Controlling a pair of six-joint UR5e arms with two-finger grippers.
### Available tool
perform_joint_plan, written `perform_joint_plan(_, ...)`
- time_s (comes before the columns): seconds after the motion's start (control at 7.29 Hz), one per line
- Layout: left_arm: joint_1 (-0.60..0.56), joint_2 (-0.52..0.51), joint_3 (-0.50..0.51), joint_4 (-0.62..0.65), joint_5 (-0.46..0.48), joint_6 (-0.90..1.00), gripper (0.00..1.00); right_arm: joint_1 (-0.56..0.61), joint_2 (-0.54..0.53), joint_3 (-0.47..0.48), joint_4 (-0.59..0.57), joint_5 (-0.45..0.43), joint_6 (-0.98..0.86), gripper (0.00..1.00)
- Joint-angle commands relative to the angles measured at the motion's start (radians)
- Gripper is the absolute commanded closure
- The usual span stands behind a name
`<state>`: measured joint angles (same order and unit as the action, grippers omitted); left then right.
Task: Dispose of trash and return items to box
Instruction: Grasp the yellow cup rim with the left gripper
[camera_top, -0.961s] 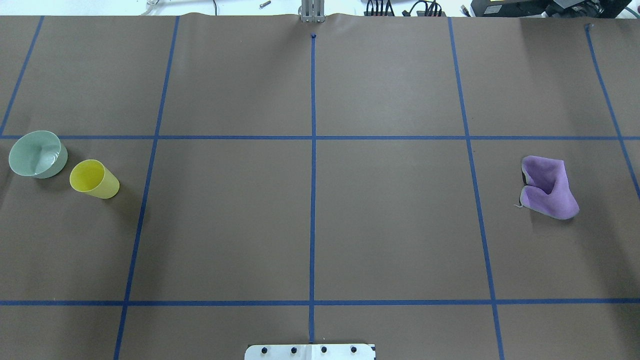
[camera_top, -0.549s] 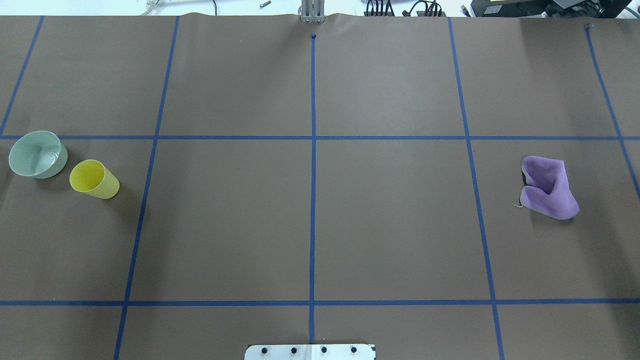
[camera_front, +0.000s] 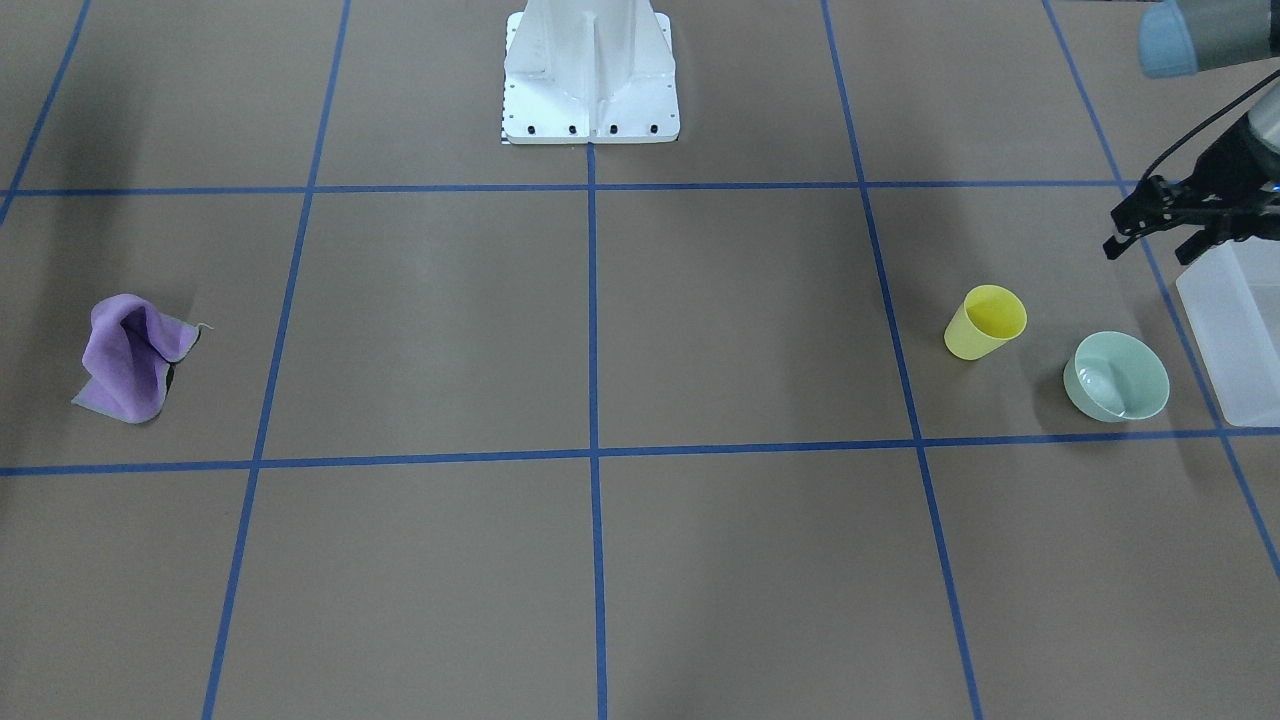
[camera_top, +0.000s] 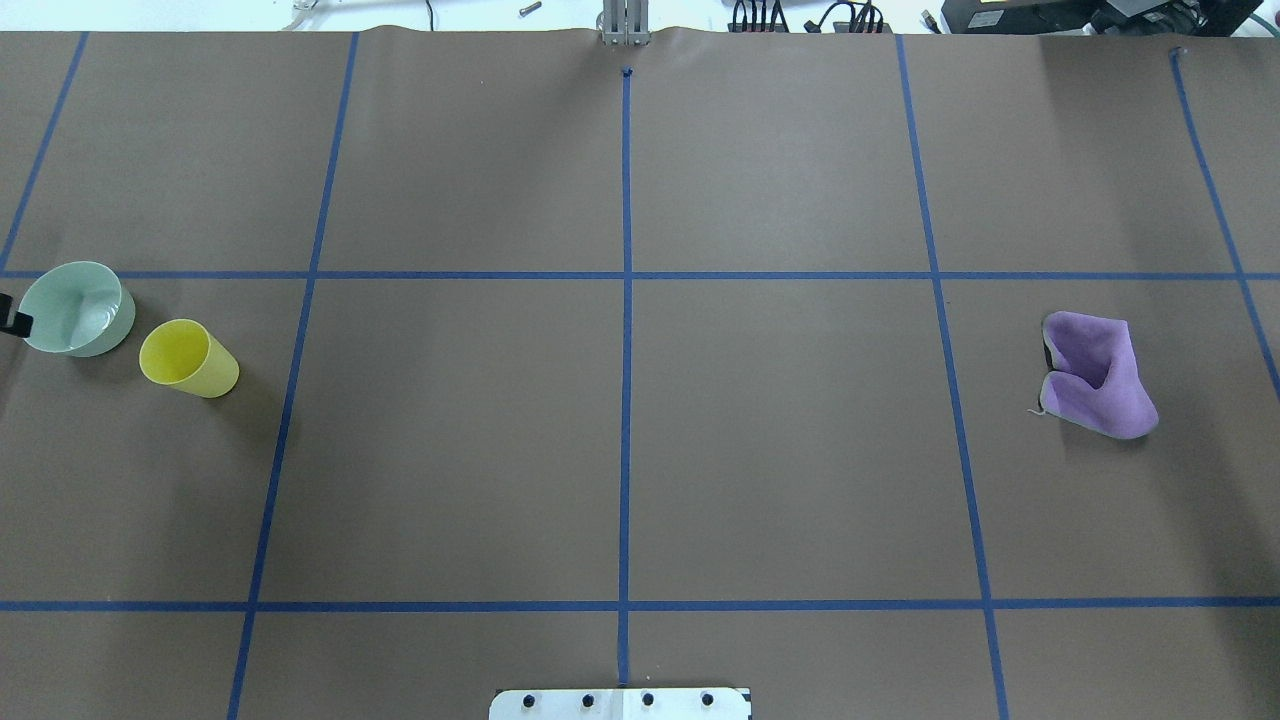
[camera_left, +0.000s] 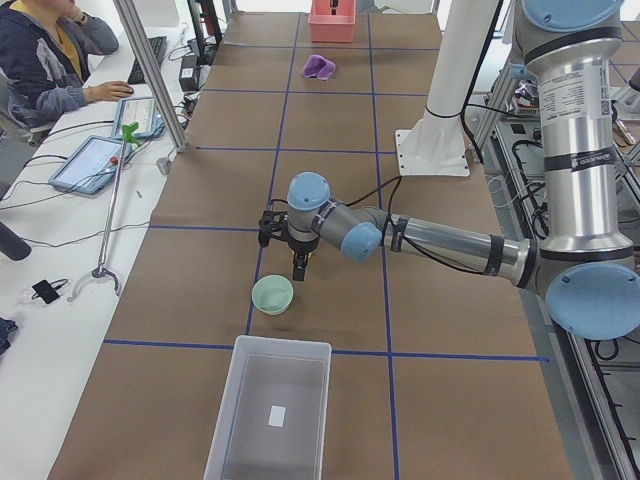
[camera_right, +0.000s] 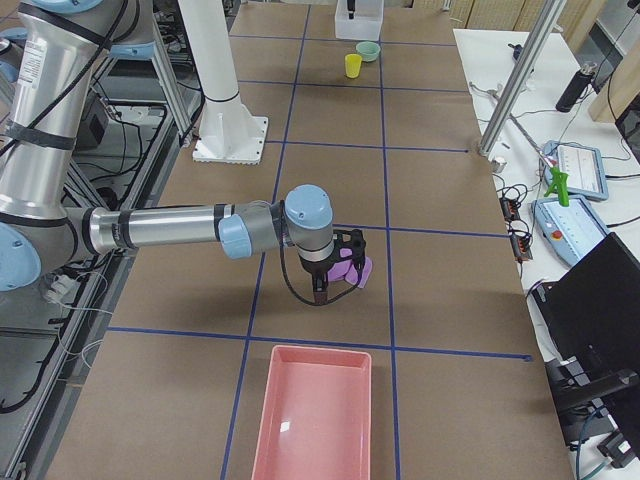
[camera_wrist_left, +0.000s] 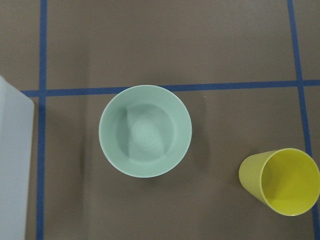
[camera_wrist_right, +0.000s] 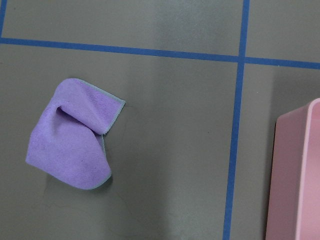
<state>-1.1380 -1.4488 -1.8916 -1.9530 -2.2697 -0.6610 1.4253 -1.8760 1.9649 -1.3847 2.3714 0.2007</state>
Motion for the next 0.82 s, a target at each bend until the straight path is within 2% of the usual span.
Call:
perform_joint_plan(0.0, 0.076, -0.062, 0.052, 0.0, 0.039, -0.049, 0.03, -0.011, 0.0, -0.004, 0.003, 0.003, 0.0, 0.0)
perform_joint_plan(0.27, 0.142, -0.123, 0.107, 0.0, 0.053, -0.115, 0.03, -0.012, 0.0, -0.004, 0.009, 0.005, 0.0, 0.0)
perform_joint_plan(0.55, 0.174, -0.133, 0.132, -0.001, 0.068, -0.117, 0.03, -0.012, 0.0, -0.004, 0.015, 0.006, 0.0, 0.0)
perform_joint_plan(0.69, 0.175, -0.151, 0.155, -0.001, 0.072, -0.117, 0.07, -0.012, 0.0, -0.006, 0.015, 0.006, 0.0, 0.0)
